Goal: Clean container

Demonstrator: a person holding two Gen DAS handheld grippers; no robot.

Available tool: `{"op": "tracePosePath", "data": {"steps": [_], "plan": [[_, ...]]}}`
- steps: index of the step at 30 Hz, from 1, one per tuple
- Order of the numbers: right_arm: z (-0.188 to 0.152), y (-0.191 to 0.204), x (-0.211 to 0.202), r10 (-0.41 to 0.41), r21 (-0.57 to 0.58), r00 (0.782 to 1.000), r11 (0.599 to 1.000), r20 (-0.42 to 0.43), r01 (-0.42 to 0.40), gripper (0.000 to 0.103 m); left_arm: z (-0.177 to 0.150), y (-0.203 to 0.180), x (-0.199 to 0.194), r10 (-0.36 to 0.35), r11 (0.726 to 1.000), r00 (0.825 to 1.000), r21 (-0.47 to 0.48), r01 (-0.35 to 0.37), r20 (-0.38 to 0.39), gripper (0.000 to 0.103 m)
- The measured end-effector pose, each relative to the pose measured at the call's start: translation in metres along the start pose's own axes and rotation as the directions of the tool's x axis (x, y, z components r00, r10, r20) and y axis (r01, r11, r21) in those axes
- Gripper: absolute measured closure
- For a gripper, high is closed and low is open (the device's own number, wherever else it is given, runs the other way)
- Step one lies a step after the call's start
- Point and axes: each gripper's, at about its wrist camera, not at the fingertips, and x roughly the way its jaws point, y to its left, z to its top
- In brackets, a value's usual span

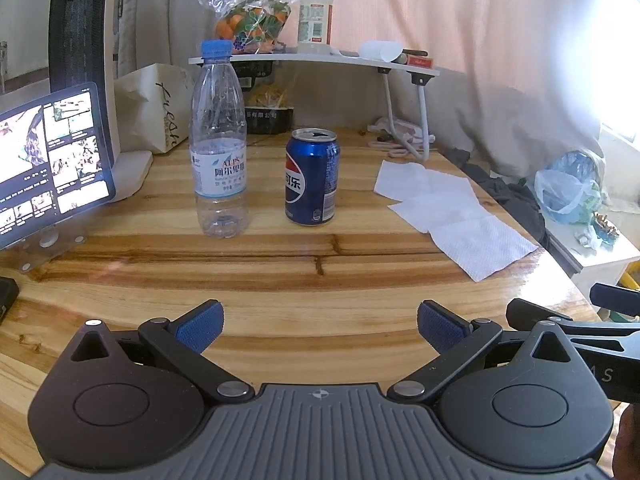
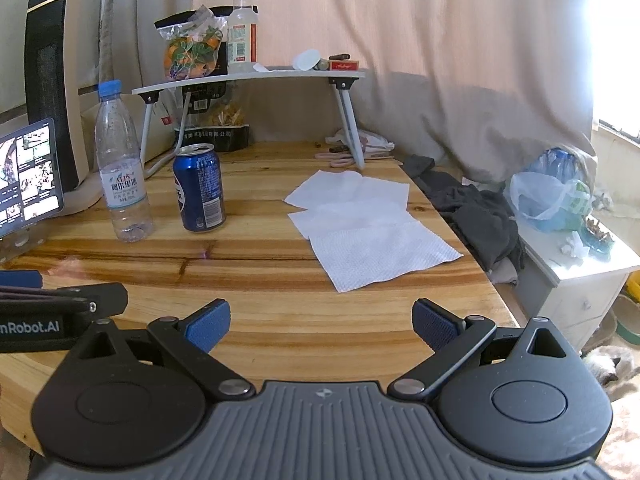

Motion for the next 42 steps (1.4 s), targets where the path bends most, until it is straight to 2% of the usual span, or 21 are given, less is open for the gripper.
{"op": "tracePosePath", "data": {"steps": [7, 18, 24, 31, 36, 40, 42], "plan": [[-0.006, 0.001, -0.002, 0.003, 0.001, 1.0, 1.0, 0.004, -0.003, 0.0, -0.001, 0.001, 0.001, 0.001, 1.0, 1.0, -0.005, -0.001, -0.003, 0.0], [-0.01, -0.001, 0.004, 0.027, 0.012, 1.0, 1.0, 0.001, -0.027, 0.0, 0.006, 0.012, 0.019, 0.045, 0.999, 0.999, -0.005, -0.045, 0.008, 0.0], [-0.009, -0.007, 0.008, 0.052, 0.009, 0.998, 0.999, 0.047, -0.053, 0.0, 0.017, 0.039, 0.031, -0.009, 1.0, 0.996, -0.029, 0.012, 0.09, 0.0], [-0.005, -0.016, 0.014, 0.09, 0.008, 0.991, 0.996, 0.104, -0.091, 0.0, 0.045, 0.077, 0.062, 0.02, 1.0, 0.988, 0.002, -0.021, 0.155, 0.0], [-0.002, -0.022, 0.018, 0.11, 0.027, 0.987, 0.993, 0.115, -0.114, 0.0, 0.073, 0.115, 0.094, -0.01, 0.998, 0.982, -0.059, 0.022, 0.191, 0.0], [-0.001, -0.02, 0.025, 0.11, 0.024, 0.99, 0.993, 0.094, -0.112, 0.0, 0.084, 0.127, 0.127, -0.071, 0.997, 0.97, 0.006, 0.072, 0.231, 0.001], [0.0, -0.019, 0.029, 0.103, 0.016, 0.991, 0.994, 0.088, -0.104, 0.0, 0.085, 0.126, 0.139, -0.064, 0.998, 0.968, 0.032, 0.058, 0.243, 0.003]]}}
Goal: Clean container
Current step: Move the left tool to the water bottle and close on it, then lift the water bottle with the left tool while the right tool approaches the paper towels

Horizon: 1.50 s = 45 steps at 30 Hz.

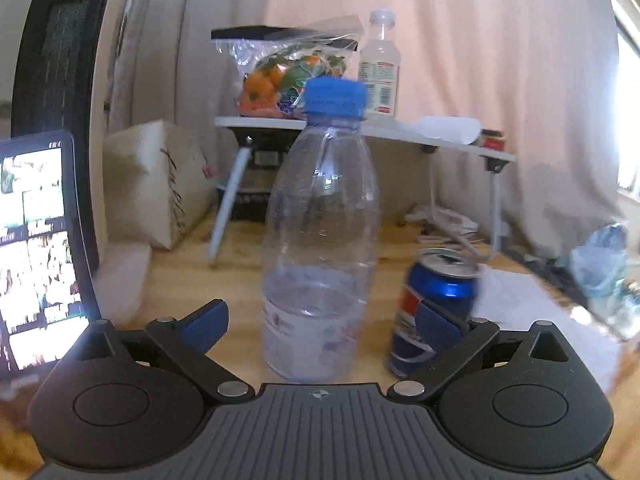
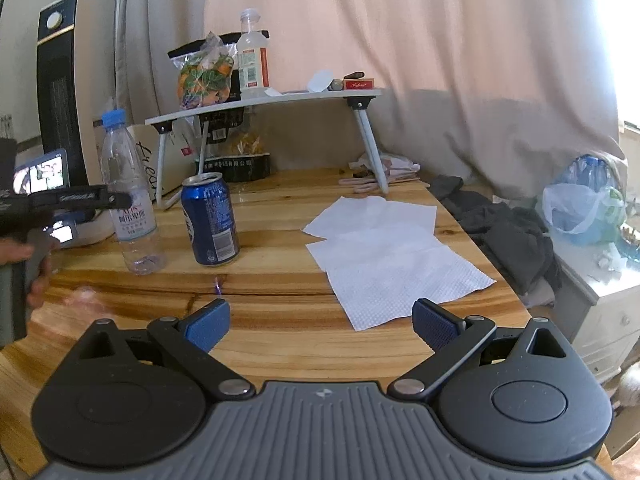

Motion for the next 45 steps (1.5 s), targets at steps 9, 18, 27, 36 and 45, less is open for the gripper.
{"op": "tracePosePath", "data": {"steps": [9, 18, 27, 36, 45], "plan": [[0.006, -0.003, 0.022, -0.003, 0.008, 1.0, 1.0, -0.016, 0.003, 0.0, 0.0, 0.0, 0.029, 0.017, 1.0, 1.0, -0.006, -0.017, 0.011, 0.016], [0.007, 0.0, 0.037, -0.002, 0.008, 1.0, 1.0, -0.024, 0.002, 0.0, -0.017, -0.003, 0.028, 0.05, 0.999, 0.995, 0.0, -0.05, 0.081, 0.037], [0.017, -0.013, 0.053, -0.073, -0.062, 0.997, 0.995, -0.007, 0.073, 0.0, -0.019, -0.015, 0.016, -0.018, 0.999, 0.994, 0.035, 0.014, 0.107, 0.038], [0.032, -0.033, 0.091, -0.097, -0.124, 0.994, 0.988, -0.057, 0.089, 0.0, -0.027, -0.019, -0.019, -0.139, 0.99, 0.984, 0.024, 0.137, 0.111, 0.037], [0.046, -0.049, 0.13, -0.108, -0.175, 0.987, 0.981, -0.12, 0.086, 0.001, -0.035, -0.025, -0.022, -0.203, 0.979, 0.978, 0.037, 0.201, 0.051, 0.037]]}}
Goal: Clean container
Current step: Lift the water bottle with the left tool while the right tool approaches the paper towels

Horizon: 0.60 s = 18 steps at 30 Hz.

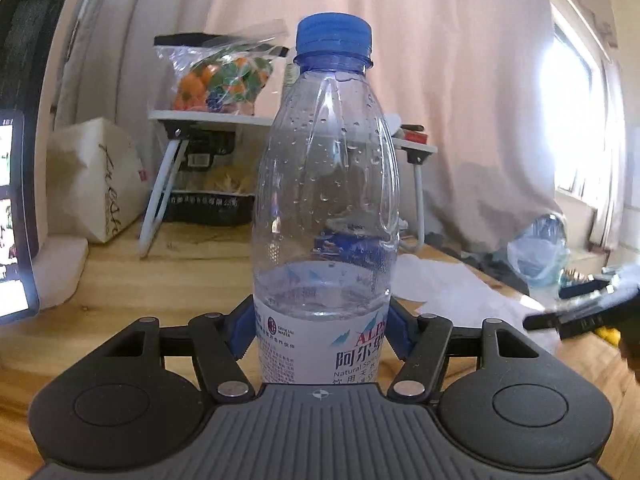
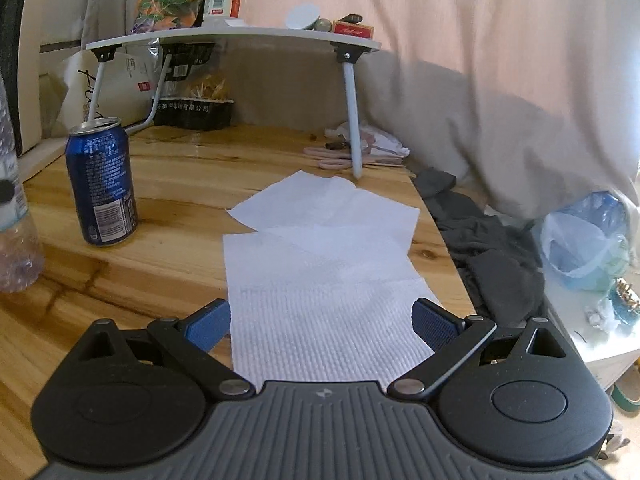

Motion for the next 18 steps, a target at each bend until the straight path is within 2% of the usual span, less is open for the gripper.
{"op": "tracePosePath", "data": {"steps": [2, 6, 10, 14, 18], "plan": [[0.004, -0.003, 0.009, -0.001, -0.011, 1.0, 1.0, -0.014, 0.0, 0.002, -0.001, -0.004, 0.0, -0.002, 1.0, 1.0, 0.018, 0.002, -0.003, 0.037], [0.006, -0.005, 0.025, -0.058, -0.039, 0.997, 0.998, -0.054, 0.055, 0.002, 0.0, -0.006, -0.001, -0.025, 1.0, 1.0, 0.017, 0.025, -0.012, 0.037], [0.009, -0.005, 0.032, -0.061, -0.063, 0.996, 0.996, -0.062, 0.058, 0.002, 0.0, -0.005, -0.003, -0.057, 0.998, 0.998, -0.006, 0.057, -0.018, 0.037], [0.005, -0.007, 0.046, -0.057, -0.061, 0.993, 0.997, -0.1, 0.051, 0.002, -0.002, -0.009, -0.004, -0.058, 0.998, 0.998, 0.019, 0.058, -0.018, 0.037], [0.0, -0.01, 0.053, -0.043, -0.046, 0.992, 0.998, -0.115, 0.038, 0.006, -0.005, -0.014, -0.003, -0.056, 0.997, 0.998, 0.049, 0.056, -0.008, 0.037]]}}
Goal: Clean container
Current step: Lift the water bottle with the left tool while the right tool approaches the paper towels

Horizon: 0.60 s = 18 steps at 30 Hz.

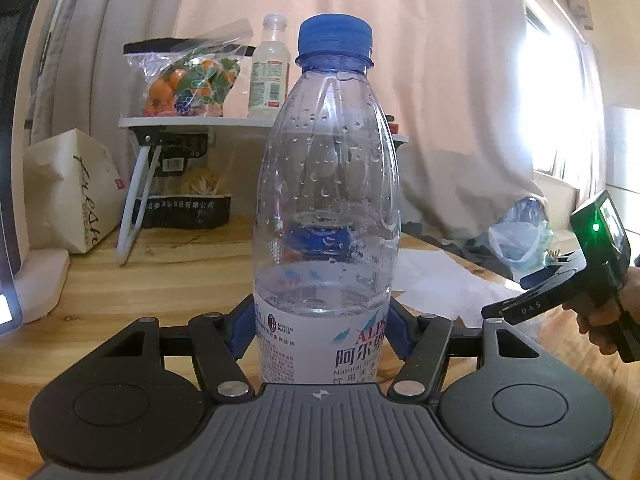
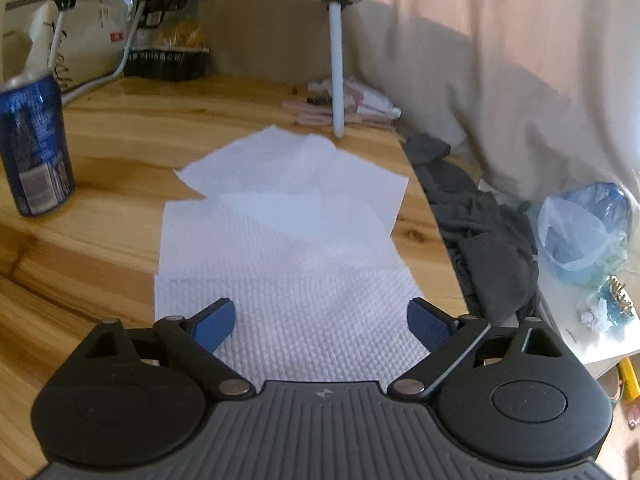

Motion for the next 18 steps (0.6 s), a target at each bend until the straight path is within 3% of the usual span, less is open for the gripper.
{"op": "tracePosePath", "data": {"steps": [2, 5, 9, 12, 16, 18], "plan": [[-0.002, -0.002, 0.002, 0.011, 0.013, 1.0, 1.0, -0.002, -0.011, 0.006, -0.001, 0.0, 0.001, -0.012, 1.0, 1.0, -0.004, 0.012, -0.003, 0.036], [-0.005, -0.008, 0.003, 0.051, 0.053, 0.999, 0.997, -0.003, -0.05, 0.015, -0.002, 0.002, 0.002, -0.026, 1.0, 1.0, -0.017, 0.026, -0.004, 0.036], [-0.005, -0.007, -0.004, 0.088, 0.047, 0.996, 0.995, 0.014, -0.089, 0.045, -0.005, 0.004, 0.008, -0.039, 0.999, 0.999, -0.025, 0.038, -0.037, 0.035], [-0.004, -0.005, -0.011, 0.113, 0.035, 0.993, 0.993, 0.028, -0.114, 0.059, -0.005, 0.009, 0.008, -0.046, 0.998, 0.999, -0.055, 0.044, -0.03, 0.035], [-0.004, -0.003, -0.019, 0.146, 0.019, 0.988, 0.989, 0.046, -0.147, 0.057, -0.005, 0.012, 0.007, -0.042, 0.997, 0.999, -0.068, 0.04, -0.016, 0.035], [0.003, -0.002, -0.023, 0.172, 0.001, 0.983, 0.985, 0.061, -0.173, 0.032, -0.005, 0.011, 0.007, -0.04, 0.997, 0.999, -0.064, 0.039, -0.018, 0.035]]}}
